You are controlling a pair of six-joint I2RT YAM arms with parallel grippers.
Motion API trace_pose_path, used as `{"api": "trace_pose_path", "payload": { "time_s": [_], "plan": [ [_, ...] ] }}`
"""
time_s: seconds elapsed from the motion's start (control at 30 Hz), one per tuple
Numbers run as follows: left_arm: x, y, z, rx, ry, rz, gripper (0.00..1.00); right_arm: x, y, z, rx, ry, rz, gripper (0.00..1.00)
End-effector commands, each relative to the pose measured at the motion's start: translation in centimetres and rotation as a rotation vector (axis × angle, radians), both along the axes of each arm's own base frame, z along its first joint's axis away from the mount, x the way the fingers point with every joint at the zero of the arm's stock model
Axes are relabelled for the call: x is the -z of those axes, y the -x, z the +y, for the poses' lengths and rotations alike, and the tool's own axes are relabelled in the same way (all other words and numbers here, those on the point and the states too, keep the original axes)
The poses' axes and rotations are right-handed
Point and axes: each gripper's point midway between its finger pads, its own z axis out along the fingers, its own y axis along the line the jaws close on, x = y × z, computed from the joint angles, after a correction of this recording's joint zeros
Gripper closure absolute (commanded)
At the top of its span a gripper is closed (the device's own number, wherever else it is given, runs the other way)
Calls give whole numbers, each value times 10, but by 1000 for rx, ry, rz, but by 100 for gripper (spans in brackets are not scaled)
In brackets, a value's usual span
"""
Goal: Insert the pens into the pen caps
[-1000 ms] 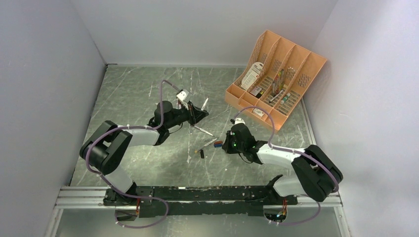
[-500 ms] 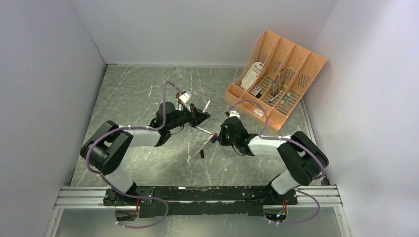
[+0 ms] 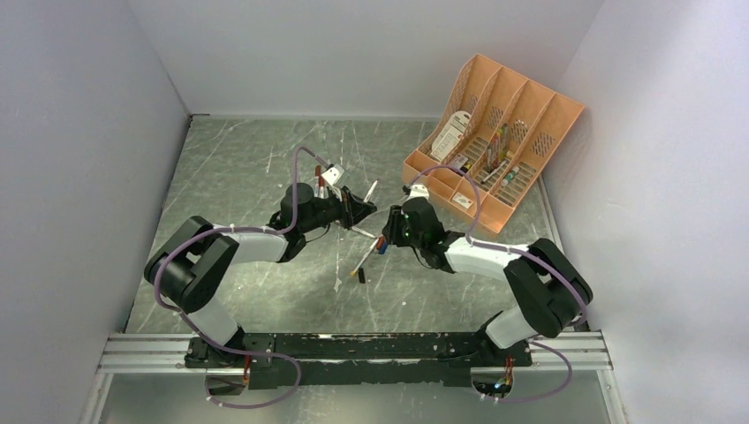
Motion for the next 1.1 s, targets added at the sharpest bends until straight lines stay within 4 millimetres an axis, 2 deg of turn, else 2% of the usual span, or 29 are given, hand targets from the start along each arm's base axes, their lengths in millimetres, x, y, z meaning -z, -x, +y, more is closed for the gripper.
{"api": "trace_pose_path", "payload": {
  "time_s": [0.0, 0.17, 0.4, 0.7, 0.93, 1.07],
  "plan": [
    [1, 2, -4, 18, 4, -24, 93, -15, -7, 13, -31, -20, -43, 63],
    [1, 3, -2, 13, -6, -31, 93, 6, -5, 21, -41, 57, 18, 65],
    [4, 5, 1, 8, -17, -34, 93, 17, 3, 29, -50, 79, 54, 69],
    [4, 5, 0, 12, -14, -32, 93, 25, 14, 22, -32, 103, 74, 69],
    [7, 7, 1, 12, -15, -22, 93, 35, 13, 22, -14, 124, 107, 66],
    [8, 7, 3, 5, -23, -23, 93, 41, 11, 13, 31, 169, 124, 66]
  ]
}}
